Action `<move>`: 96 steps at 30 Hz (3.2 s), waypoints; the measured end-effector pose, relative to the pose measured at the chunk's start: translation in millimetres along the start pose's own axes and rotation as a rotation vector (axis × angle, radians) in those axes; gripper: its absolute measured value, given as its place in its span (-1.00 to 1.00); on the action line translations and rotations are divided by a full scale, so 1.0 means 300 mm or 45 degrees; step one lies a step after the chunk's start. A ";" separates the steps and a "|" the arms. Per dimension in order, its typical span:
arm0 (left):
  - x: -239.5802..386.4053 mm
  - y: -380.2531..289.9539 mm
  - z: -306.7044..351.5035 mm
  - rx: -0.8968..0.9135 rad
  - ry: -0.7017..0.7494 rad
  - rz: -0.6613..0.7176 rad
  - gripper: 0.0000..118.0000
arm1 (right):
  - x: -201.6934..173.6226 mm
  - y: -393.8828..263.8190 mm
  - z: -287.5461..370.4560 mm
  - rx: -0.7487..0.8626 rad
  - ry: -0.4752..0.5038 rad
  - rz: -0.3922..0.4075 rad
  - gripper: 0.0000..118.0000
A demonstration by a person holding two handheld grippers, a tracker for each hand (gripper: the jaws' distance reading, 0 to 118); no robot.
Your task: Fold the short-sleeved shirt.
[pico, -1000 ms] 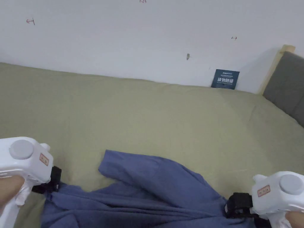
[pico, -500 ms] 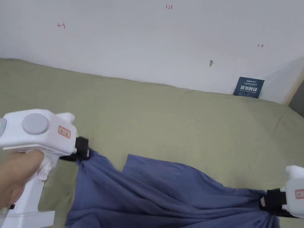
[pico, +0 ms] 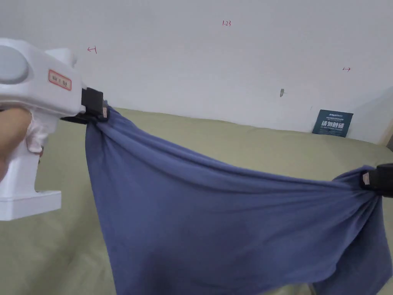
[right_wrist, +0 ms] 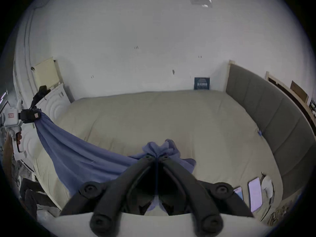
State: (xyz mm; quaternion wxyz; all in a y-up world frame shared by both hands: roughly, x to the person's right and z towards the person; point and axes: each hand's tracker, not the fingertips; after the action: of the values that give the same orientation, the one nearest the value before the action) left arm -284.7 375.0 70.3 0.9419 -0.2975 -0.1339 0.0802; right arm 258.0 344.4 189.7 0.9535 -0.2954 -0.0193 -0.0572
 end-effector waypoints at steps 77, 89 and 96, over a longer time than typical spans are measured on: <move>0.058 -0.951 0.331 0.506 0.339 -0.202 0.84 | -0.135 -0.762 0.165 0.491 -0.105 0.199 0.40; -0.010 -1.044 0.341 0.383 0.352 -0.224 -0.87 | -0.175 -0.888 0.254 0.475 -0.099 0.094 -1.00; -0.242 -0.989 0.047 -0.160 0.225 0.073 0.91 | -0.143 -0.850 0.231 0.426 -0.086 0.139 -1.00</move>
State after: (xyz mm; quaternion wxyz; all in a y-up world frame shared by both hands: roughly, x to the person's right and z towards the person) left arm -336.8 125.5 239.2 0.9268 -0.3656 -0.0464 0.0722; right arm 184.4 179.1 386.9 0.9898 -0.1350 -0.0444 0.0086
